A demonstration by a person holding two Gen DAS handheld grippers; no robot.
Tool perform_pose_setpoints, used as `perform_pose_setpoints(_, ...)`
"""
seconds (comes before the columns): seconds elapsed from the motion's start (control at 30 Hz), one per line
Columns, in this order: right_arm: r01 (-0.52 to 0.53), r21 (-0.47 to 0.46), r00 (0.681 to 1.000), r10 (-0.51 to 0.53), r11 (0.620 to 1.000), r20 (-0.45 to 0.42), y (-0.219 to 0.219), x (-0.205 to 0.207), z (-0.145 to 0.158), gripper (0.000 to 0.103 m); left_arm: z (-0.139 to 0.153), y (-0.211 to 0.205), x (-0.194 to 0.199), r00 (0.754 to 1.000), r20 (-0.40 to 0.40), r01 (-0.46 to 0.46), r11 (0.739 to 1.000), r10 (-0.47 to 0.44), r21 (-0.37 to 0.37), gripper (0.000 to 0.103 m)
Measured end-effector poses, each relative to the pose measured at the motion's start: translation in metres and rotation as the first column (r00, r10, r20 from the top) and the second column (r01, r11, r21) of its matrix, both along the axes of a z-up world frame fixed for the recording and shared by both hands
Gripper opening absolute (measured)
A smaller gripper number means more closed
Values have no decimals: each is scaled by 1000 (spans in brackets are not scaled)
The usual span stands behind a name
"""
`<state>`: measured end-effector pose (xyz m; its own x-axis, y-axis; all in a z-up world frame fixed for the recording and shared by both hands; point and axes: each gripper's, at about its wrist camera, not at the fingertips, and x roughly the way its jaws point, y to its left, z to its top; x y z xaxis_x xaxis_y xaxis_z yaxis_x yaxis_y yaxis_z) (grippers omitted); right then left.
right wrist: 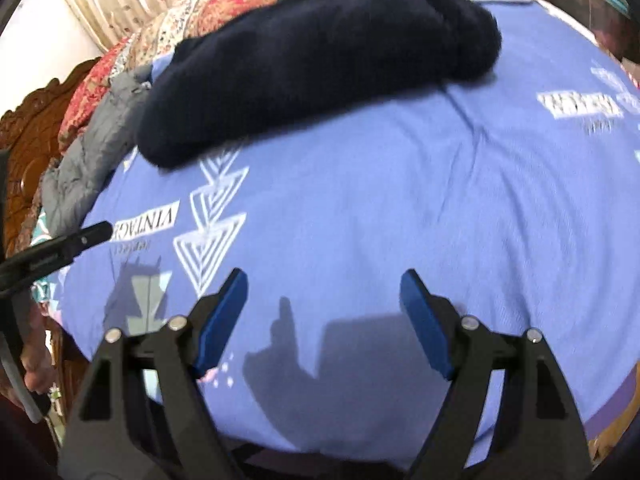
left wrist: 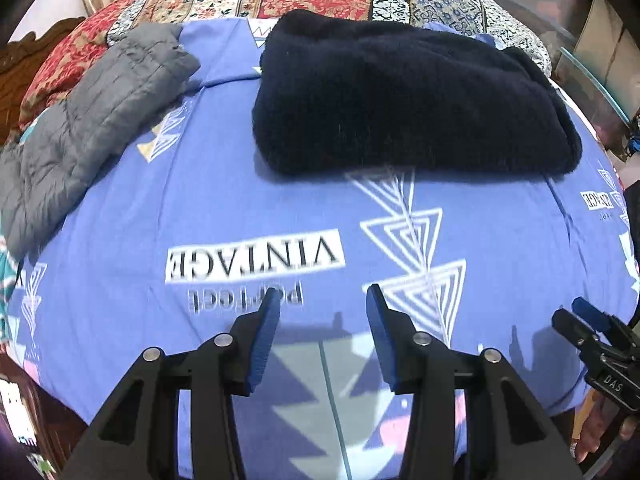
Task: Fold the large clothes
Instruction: 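Open both grippers and pull them back from the folded jacket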
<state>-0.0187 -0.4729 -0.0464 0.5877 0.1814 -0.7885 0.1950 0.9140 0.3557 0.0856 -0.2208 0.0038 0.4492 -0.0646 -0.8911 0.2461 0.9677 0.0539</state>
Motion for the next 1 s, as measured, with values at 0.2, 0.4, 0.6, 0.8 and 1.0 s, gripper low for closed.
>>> perform_pose_setpoints(0.2, 2, 17, 997, 0, 1000, -73, 9, -15, -12, 75, -11, 5, -27, 1000, -12, 6, 1000, -6, 0, 66)
perform_pose_setpoints(0.4, 42, 60, 993, -35, 997, -109, 6, -35, -26, 78, -27, 3, -42, 999, -35, 10, 1000, -9, 17, 66)
perform_pose_setpoints(0.6, 31, 33, 994, -27, 999, -110, 14, -44, -30, 85, -48, -2, -54, 997, -68, 27, 998, -24, 54, 67)
perform_pose_setpoints(0.8, 27, 27, 996, -25, 999, -84, 20, -48, -35, 94, -64, -6, -59, 995, -94, 47, 995, -39, 93, 67)
perform_pose_setpoints(1.0, 35, 66, 998, -31, 997, -63, 17, -48, -38, 97, -74, -8, -60, 994, -105, 48, 991, -35, 124, 71)
